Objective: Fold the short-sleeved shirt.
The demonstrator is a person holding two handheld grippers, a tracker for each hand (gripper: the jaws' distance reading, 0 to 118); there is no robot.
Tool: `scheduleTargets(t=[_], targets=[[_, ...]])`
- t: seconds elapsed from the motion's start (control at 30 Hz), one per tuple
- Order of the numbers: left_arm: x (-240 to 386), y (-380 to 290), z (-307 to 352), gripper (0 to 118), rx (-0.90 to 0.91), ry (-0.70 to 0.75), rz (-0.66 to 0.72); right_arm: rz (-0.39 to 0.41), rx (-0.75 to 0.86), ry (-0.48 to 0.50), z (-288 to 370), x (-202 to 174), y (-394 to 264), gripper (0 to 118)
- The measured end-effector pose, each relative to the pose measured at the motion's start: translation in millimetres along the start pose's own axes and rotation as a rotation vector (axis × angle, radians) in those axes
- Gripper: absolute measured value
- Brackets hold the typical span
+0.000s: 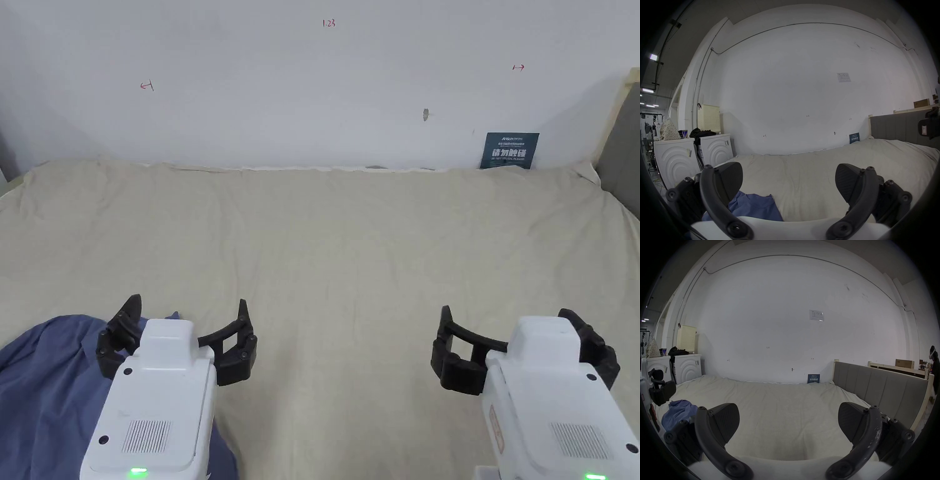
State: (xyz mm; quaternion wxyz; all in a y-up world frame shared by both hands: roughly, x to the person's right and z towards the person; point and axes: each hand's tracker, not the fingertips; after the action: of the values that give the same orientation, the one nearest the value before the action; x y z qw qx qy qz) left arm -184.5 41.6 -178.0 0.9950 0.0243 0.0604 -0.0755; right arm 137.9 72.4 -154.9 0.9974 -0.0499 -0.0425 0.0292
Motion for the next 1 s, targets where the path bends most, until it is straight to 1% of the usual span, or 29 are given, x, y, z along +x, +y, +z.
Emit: scheduleTargets(t=[0.07, 0.1, 0.13, 0.17, 0.2, 0.23, 0.27, 0.3, 0.33, 0.4, 0.47, 0.53, 0.6, 0.67, 0.77, 0.87, 1.0], targets=[[0, 0, -1, 108, -0.009, -0.006, 0.017, 0.003, -0.004, 0.0, 0, 0, 0, 118], [0, -1, -1, 101, -0.012, -0.009, 0.026, 0.004, -0.004, 0.0, 0, 0, 0, 114], [0, -1, -1, 92, -0.017, -0.014, 0.034, 0.003, -0.006, -0.002, 1, 0, 0, 105], [1, -1, -1, 79, -0.022, -0.017, 0.039, 0.002, -0.01, -0.005, 0, 1, 0, 90], [1, -1, -1, 50, -0.027, -0.025, 0.045, -0.002, -0.014, -0.008, 0, 1, 0, 61], [2, -1, -1, 23, -0.03, -0.03, 0.046, -0.006, -0.019, -0.007, 0, 2, 0, 32], [4, -1, -2, 0, -0.037, -0.032, 0.045, -0.006, -0.024, -0.011, -1, 3, 0, 6], [6, -1, -2, 0, -0.047, -0.036, 0.043, -0.003, -0.032, -0.015, -3, 4, -1, 1], [6, -2, -2, 0, -0.055, -0.048, 0.045, -0.002, -0.036, -0.028, -2, 5, -1, 1], [4, -4, -2, 0, -0.076, -0.079, 0.057, -0.018, -0.038, 0.006, 0, 8, 0, 1], [3, -8, -2, 0, -0.082, -0.062, 0.046, -0.01, -0.038, -0.016, -2, 5, 0, 1], [0, -9, -3, 0, -0.091, -0.05, 0.034, -0.012, -0.039, -0.008, -4, 3, 1, 1], [-12, -12, -1, 0, -0.098, -0.035, 0.031, -0.031, -0.04, 0.027, -8, -2, 3, 1], [-29, -12, 1, 0, -0.102, 0.006, 0.027, -0.018, -0.036, 0.057, -15, -19, 5, 1], [-62, -15, 9, 0, -0.114, 0.095, -0.001, -0.01, -0.027, 0.144, -26, -49, 8, 1], [-103, -21, 19, 0, -0.133, 0.182, 0.005, -0.007, -0.017, 0.247, -33, -90, 10, 1], [-156, -26, 40, 0, -0.159, 0.314, 0.004, 0.024, -0.011, 0.39, -35, -150, 9, 1]])
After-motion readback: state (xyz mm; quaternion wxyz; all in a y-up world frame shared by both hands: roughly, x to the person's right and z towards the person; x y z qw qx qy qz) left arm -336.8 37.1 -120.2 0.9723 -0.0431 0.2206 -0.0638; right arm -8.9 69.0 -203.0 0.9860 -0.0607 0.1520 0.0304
